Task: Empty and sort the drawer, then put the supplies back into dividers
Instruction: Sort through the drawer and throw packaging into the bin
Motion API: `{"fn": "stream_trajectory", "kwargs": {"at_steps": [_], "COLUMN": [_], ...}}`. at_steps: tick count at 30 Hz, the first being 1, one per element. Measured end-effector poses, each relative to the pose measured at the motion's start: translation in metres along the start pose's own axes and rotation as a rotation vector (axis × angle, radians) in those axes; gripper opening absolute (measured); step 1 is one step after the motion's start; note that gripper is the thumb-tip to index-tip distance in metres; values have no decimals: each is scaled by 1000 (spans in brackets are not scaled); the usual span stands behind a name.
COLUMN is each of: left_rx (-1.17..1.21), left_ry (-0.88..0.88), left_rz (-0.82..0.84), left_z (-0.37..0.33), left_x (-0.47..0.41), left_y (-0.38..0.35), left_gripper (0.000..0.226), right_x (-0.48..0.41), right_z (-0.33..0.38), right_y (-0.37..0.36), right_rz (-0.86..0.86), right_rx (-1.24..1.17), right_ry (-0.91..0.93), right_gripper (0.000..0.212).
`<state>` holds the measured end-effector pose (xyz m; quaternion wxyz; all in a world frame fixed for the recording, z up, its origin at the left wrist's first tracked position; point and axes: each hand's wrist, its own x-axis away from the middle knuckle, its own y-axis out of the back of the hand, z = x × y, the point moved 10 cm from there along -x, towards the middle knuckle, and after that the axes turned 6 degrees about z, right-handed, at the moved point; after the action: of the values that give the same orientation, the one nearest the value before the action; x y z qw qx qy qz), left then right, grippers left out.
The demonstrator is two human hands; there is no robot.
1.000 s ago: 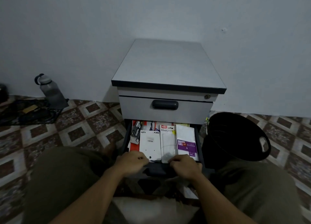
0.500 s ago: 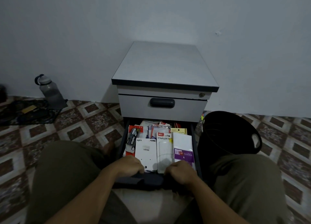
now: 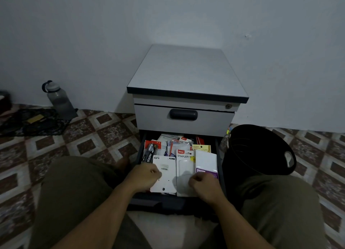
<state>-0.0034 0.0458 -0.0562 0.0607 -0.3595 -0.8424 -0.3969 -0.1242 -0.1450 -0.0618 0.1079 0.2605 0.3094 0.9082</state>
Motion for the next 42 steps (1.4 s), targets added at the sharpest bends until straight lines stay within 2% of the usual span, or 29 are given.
{"fn": "stream_trajectory", "kwargs": {"at_steps": [2,4,5,9,13,21,24,28,33,38,42], "left_rx": [-17,-58,-78,-87,-130,-134,-70,17,41,55,62], "left_ry": [-36,-12,19,96,142,59,51,110,92,67,42], "left_rz": [-203,-325,-336,-185,-109,-83,-98,-64,-21,-62,-99], "left_z": [-8,-9,-7,4,7,-6,-3,12,19,10,8], "left_x": [-2,-7,-12,-37,-48,-45,-44,-48,-54,-47,-46], "left_y": [22,35,37,21,2,-24,-17,-17,-27,-26,-21], "left_gripper": [13,30,41,70,86,89,93,103,112,108,104], "right_x": [-4,-7,-10,-29,-41,-49,-49,-47,-51,-51,-49], "right_z": [2,0,-1,-12,-15,9,14,1,-14,-9,-16], "right_y": [23,42,45,35,16,-2,4,28,16,14,19], "right_rz": [-188,-318,-324,-190,-100,-108,-140,-273,-192,-196,-205], "right_rx": [-3,87,131,193,214,219,143,105,102,-50,-15], "right_ry": [6,-25,-51,-100,-110,40,78,-5,-73,27,-60], "right_gripper": [32,47,53,71,69,77,79,74,80,80,80]}}
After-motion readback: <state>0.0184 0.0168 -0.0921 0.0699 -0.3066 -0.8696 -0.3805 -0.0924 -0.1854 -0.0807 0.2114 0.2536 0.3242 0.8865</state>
